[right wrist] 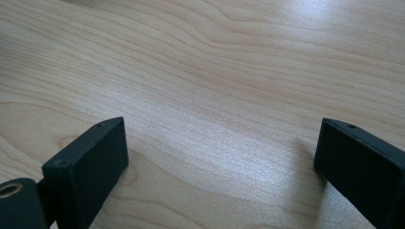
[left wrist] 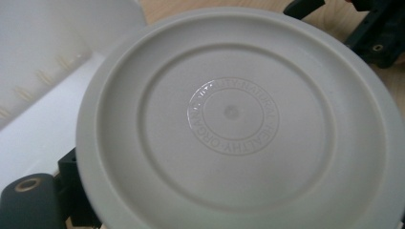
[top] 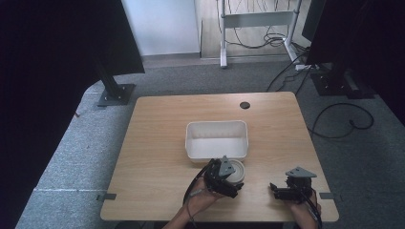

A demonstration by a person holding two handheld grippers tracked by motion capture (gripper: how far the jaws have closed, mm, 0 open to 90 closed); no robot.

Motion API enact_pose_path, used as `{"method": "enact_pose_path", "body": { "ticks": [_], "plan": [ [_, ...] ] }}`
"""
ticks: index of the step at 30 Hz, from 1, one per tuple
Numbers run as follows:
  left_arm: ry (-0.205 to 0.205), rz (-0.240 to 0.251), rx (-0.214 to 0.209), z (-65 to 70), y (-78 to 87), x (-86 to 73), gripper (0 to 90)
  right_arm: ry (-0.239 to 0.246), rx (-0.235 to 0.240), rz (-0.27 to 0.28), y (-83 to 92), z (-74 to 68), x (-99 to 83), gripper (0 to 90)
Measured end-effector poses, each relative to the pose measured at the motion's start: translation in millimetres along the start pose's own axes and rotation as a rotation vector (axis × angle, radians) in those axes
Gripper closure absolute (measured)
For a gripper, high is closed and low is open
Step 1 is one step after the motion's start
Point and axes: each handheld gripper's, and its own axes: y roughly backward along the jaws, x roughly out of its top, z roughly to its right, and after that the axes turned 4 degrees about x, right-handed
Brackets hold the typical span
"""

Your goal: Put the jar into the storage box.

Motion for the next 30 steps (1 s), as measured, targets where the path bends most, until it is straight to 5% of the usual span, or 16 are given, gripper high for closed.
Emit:
{"method": "enact_pose_path", "body": {
  "ticks": [30],
  "plan": [
    [0.040, 0.013, 0.072, -41.2, -7.5, 18.4, 10.1, 0.002, 0.002, 0.000, 0.3, -0.2, -0.3, 4.0]
  ]
}}
